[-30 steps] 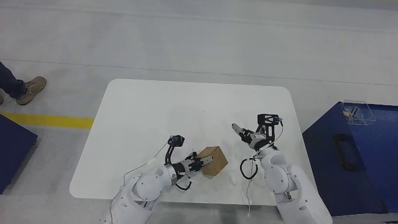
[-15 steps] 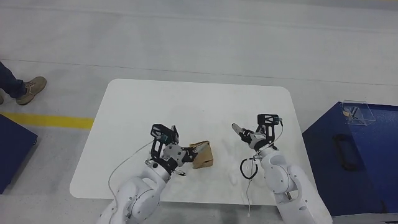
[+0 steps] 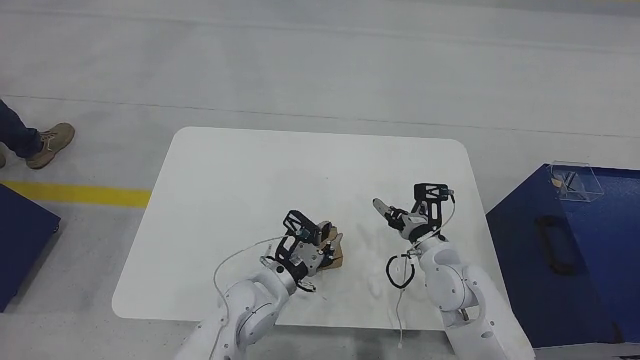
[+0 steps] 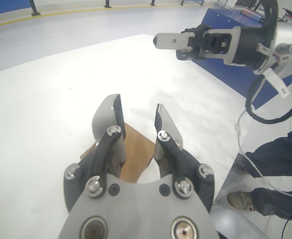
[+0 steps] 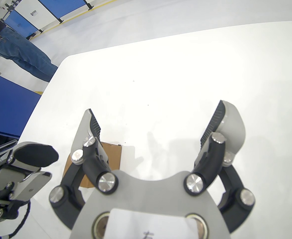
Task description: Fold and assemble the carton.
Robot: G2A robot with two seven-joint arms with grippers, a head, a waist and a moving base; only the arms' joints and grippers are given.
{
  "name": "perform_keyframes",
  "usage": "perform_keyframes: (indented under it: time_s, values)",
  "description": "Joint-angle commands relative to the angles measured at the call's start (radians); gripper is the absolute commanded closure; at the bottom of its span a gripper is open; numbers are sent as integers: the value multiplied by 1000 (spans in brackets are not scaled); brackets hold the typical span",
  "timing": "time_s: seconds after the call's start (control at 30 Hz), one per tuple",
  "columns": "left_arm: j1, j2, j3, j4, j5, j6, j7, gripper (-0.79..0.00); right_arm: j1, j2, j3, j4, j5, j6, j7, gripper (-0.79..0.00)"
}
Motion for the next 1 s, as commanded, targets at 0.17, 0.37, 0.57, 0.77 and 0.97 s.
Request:
perform_keyframes:
  time_s: [0.17, 0.37, 0.57, 0.77, 0.97]
  values:
    - [-12, -6, 20, 41, -6, 8, -52, 0, 0, 0, 0, 0, 0, 0, 0, -785]
    - [-30, -11, 29, 61, 0, 40, -80, 0, 0, 0, 0, 0, 0, 0, 0, -785]
    - [1, -5, 10, 24, 25, 19, 30, 0, 0, 0, 0, 0, 0, 0, 0, -785]
    - [-22, -9, 18, 58, 21, 43, -105, 0, 0, 0, 0, 0, 0, 0, 0, -785]
    - [5, -6, -3, 13, 6, 27, 6, 0, 0, 0, 0, 0, 0, 0, 0, -785]
